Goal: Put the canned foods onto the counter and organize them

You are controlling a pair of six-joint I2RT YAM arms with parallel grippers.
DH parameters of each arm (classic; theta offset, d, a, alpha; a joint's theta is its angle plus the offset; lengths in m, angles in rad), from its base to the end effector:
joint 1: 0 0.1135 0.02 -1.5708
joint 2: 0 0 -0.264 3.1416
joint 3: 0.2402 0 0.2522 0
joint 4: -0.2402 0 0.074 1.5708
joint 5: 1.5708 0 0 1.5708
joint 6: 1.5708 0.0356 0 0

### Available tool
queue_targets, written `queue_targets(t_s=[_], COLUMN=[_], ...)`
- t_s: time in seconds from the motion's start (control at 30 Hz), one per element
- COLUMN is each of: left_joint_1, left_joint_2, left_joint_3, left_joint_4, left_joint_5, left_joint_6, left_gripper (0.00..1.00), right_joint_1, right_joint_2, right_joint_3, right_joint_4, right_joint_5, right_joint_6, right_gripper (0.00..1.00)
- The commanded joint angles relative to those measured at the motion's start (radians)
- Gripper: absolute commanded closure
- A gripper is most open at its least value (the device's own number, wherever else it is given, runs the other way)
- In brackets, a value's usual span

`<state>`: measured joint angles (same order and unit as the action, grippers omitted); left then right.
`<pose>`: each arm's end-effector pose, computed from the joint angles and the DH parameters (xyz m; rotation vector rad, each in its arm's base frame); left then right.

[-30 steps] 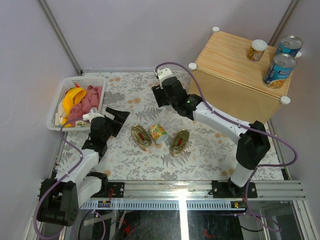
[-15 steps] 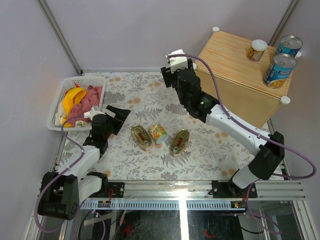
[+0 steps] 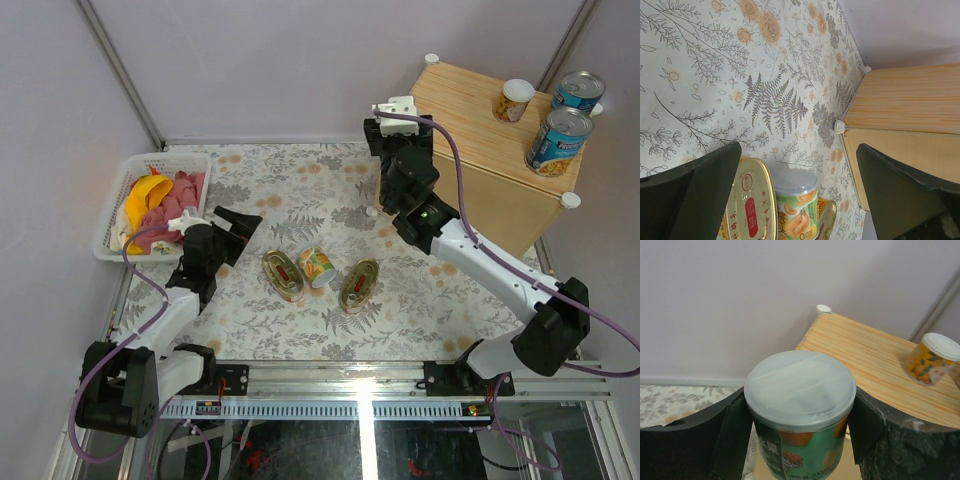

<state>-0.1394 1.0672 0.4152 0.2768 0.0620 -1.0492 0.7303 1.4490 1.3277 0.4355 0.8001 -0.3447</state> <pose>0.2231 -0.0335 0.2036 -0.8581 1.8525 -0.8307 0.2646 0.2027 0.4360 -0.0141 1.3559 -0.1773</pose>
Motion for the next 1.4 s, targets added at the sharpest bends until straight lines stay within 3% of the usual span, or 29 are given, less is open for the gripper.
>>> queue_targets(t_s=[0.0,0.2,0.43,0.9,1.37], left_joint_1=[-0.005,-0.008,-0.012,-0.04,-0.073], left_joint_2=[0.013,0.019,0.02,0.059,0.108], left_joint_3=[0.052,0.071,0.088,0.126,0.149], left_joint_4=[0.004,-0.003,-0.026,-0.032,-0.013], left_joint_5=[0.003,0.004,-0.006,-0.03,-0.055], left_joint_6=[0.029,0.038,0.062,0.084,0.083], left_gripper=[0.0,0.0,0.0,0.0,0.0], right_joint_1=[-0.043,-0.094,-0.197,-0.387,-0.495], right_joint_2=[-0.078,-0.098,-0.11,-0.105,-0.079], right_joint_3=[-0.025,-0.095,-0.134,-0.201,-0.223], right_joint_4=[0.27,0.398,0.421,0.385,0.336], right_joint_5=[0.089,0.146,0.156,0.124,0.071], right_joint_6=[-0.068,-0.121,-0.089,0.067,0.178], right_gripper=[1.0,1.0,1.0,1.0,1.0])
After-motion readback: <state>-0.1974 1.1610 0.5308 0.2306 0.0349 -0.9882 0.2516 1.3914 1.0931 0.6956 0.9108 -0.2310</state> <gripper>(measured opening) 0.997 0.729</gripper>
